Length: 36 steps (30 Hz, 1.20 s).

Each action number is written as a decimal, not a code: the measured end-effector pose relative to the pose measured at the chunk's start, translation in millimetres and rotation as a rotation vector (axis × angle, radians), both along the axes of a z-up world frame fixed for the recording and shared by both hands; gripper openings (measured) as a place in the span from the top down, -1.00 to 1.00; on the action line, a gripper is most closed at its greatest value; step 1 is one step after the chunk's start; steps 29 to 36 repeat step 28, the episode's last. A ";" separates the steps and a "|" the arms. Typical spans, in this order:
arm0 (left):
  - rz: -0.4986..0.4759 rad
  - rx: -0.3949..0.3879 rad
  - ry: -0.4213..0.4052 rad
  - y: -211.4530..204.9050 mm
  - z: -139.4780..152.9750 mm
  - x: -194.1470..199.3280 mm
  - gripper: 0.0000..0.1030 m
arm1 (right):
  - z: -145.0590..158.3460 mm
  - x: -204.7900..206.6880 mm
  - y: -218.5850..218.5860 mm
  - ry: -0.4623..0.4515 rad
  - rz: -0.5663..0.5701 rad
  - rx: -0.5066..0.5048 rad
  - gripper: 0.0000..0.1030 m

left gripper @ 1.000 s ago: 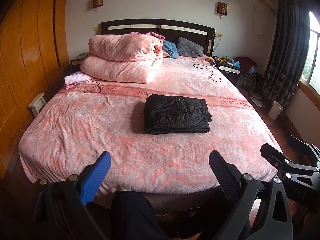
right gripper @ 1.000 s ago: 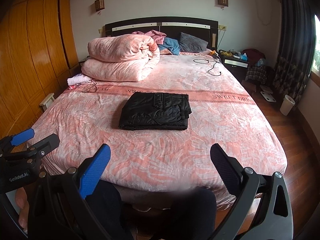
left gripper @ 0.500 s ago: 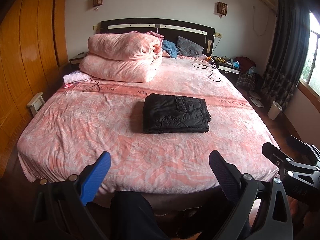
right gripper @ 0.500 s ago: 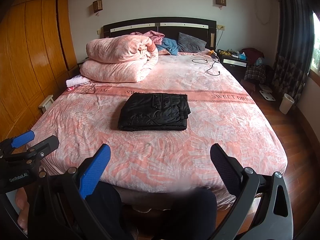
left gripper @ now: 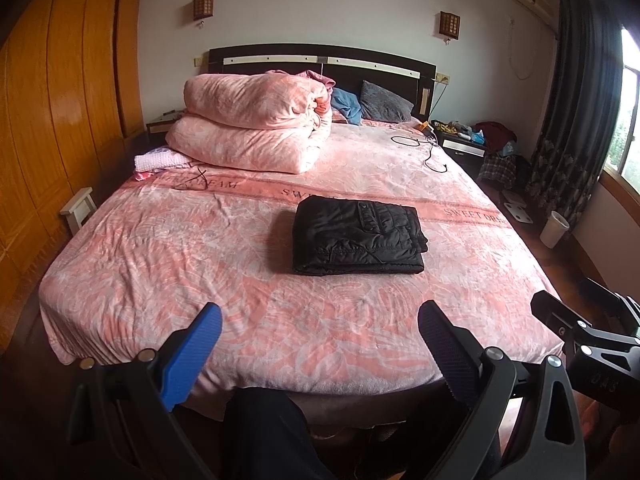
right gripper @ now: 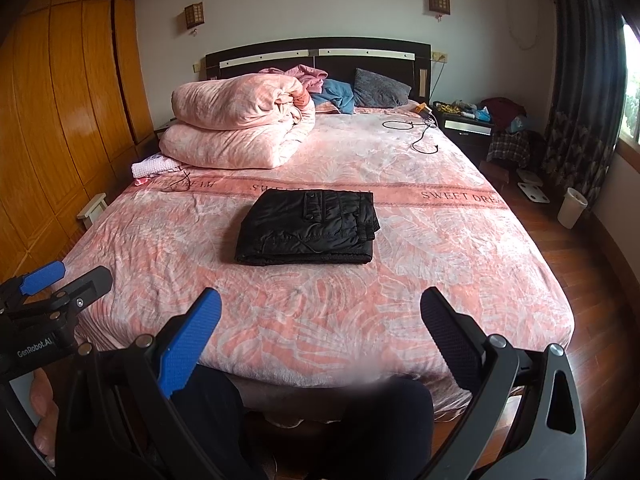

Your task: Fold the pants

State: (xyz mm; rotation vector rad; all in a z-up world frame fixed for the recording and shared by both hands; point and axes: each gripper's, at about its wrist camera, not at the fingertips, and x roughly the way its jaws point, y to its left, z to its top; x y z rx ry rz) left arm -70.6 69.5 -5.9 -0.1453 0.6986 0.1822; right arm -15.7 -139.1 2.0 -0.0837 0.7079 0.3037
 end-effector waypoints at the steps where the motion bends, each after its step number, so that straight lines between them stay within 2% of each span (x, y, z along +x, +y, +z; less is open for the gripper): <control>1: 0.003 0.001 -0.001 -0.2 0.0 -0.2 -0.92 | -0.1 0.0 0.0 0.000 0.000 0.001 -0.93; 19: -0.006 -0.030 0.020 6.9 -5.5 2.4 -0.92 | 1.4 1.2 2.1 0.002 -0.002 0.002 -0.93; 25: 0.003 0.008 0.008 5.2 -4.2 0.3 -0.92 | 1.4 0.8 2.2 0.001 -0.002 0.003 -0.93; 36: -0.003 0.008 0.002 4.2 -2.7 -0.9 -0.92 | 1.0 1.0 2.7 0.003 -0.002 0.003 -0.93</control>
